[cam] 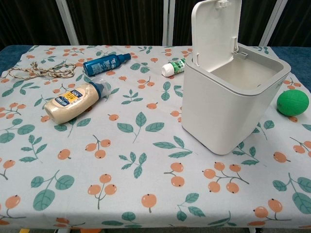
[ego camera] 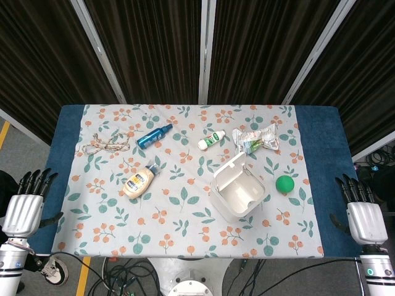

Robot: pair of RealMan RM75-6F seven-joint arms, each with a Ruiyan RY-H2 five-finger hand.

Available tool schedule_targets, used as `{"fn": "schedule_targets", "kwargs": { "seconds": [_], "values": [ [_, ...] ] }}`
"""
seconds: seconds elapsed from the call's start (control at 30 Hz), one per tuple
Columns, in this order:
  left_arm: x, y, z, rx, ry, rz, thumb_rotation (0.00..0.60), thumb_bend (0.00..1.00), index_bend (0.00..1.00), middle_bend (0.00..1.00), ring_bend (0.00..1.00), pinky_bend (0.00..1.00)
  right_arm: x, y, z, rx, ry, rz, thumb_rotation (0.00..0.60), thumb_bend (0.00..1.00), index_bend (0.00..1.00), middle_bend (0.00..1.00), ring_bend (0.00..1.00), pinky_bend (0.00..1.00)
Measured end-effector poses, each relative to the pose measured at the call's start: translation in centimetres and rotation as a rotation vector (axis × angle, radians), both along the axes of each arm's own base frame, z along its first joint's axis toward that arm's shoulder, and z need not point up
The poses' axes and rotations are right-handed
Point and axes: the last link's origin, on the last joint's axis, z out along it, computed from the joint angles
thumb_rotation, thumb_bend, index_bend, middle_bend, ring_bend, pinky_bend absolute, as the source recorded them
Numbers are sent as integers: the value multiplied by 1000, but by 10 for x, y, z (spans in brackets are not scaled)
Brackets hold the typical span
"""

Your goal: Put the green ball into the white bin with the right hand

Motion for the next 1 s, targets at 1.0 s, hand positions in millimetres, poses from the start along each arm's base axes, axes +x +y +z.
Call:
{"fn": "schedule_targets", "kwargs": {
  "seconds": [1.0],
  "values": [
    [-12, 2, -6, -7, -14, 5, 600, 0, 111, 54, 0, 49, 18, -79, -56, 260, 162, -15, 600, 176, 0, 0, 0, 60]
  ]
}}
